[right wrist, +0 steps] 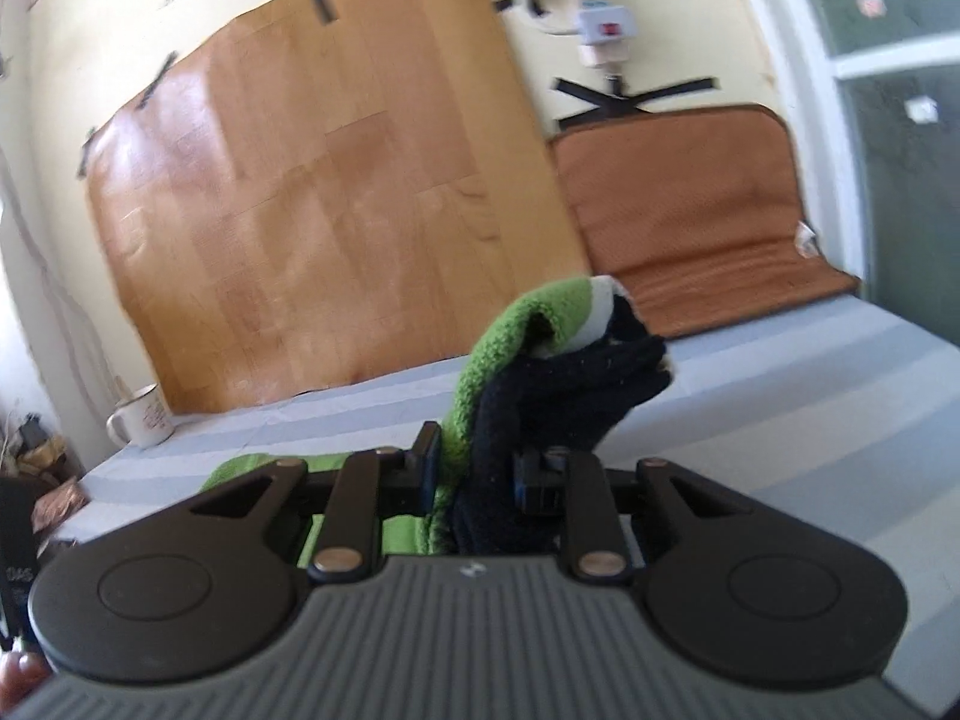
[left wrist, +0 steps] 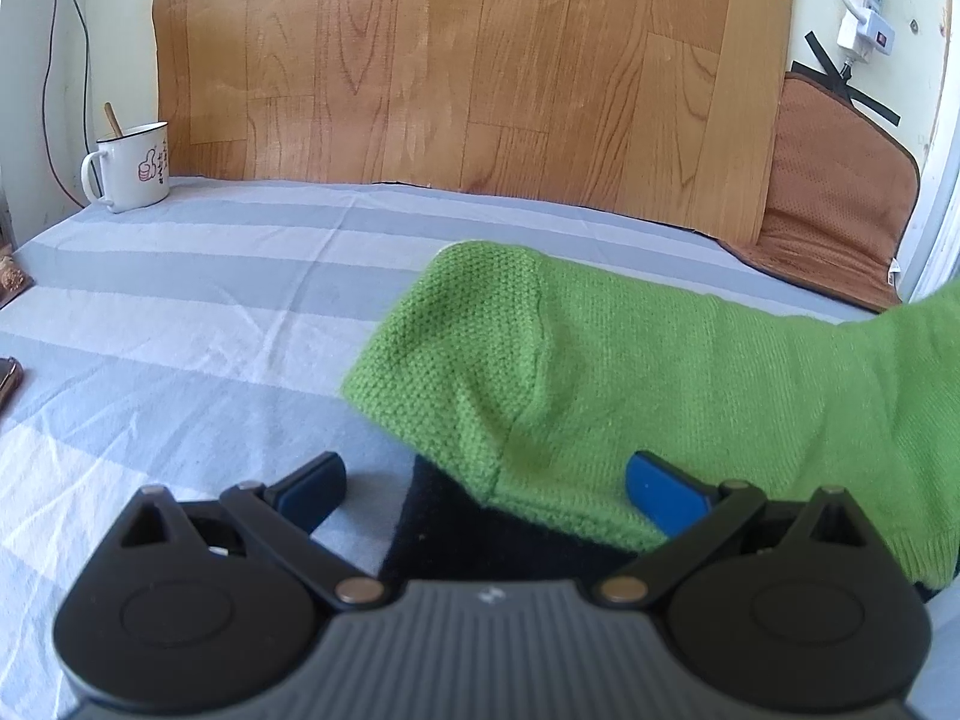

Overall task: Fold small clothes
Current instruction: 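Lift the folded navy sweater off the bed with the right gripper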

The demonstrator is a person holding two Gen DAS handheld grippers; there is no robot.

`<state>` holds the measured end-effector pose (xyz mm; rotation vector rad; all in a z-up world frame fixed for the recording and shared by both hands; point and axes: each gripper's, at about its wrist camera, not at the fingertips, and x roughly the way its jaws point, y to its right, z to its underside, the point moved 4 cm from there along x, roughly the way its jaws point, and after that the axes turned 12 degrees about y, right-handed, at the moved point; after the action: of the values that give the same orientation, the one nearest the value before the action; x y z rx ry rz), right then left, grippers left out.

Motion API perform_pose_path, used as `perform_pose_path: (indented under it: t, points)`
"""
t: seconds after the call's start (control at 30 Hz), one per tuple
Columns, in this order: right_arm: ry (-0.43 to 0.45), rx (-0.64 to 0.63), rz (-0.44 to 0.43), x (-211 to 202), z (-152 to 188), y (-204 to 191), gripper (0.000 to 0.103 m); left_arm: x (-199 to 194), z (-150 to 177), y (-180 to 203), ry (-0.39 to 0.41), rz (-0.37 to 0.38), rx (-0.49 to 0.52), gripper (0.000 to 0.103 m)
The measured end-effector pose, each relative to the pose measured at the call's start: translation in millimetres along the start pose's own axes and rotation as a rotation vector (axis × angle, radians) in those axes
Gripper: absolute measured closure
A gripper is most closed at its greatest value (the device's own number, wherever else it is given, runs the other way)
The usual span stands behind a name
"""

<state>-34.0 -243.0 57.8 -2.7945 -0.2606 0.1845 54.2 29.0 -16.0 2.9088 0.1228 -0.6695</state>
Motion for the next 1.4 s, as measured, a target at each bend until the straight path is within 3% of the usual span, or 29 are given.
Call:
perform_pose_path:
  t: [0.27,0.33,0.4,0.43,0.5,0.87,1.03,1.1,1.27,1.4]
  points:
    - [-0.084,0.219,0.109,-13,24,66,0.076,0,1,4,0.004,-0.01,0.022,0.0]
    - [-0.096,0.299,0.123,-14,31,79,0.068,0,1,4,0.005,-0.014,0.029,0.0]
    - [-0.099,0.394,0.147,-14,38,91,0.046,0,1,5,0.007,-0.018,0.034,0.0]
    - [-0.091,0.436,0.167,-15,40,97,0.04,0,1,6,0.008,-0.021,0.037,0.0]
    - [-0.068,0.5,0.17,-18,42,106,0.039,0,1,7,0.01,-0.024,0.041,0.0]
    - [-0.09,0.47,0.145,-3,40,88,0.037,0,1,7,0.007,-0.021,0.039,0.0]
    - [-0.062,0.47,0.176,-2,40,88,0.042,1,1,6,0.003,-0.014,0.03,0.0]
    - [-0.056,0.462,0.193,0,41,92,0.058,2,1,5,0.0,-0.009,0.025,0.0]
    - [-0.068,0.47,0.198,1,42,94,0.074,2,2,4,0.0,-0.003,0.018,0.0]
    - [-0.01,0.331,0.186,-4,25,72,0.077,2,2,3,0.006,0.002,0.011,0.0]
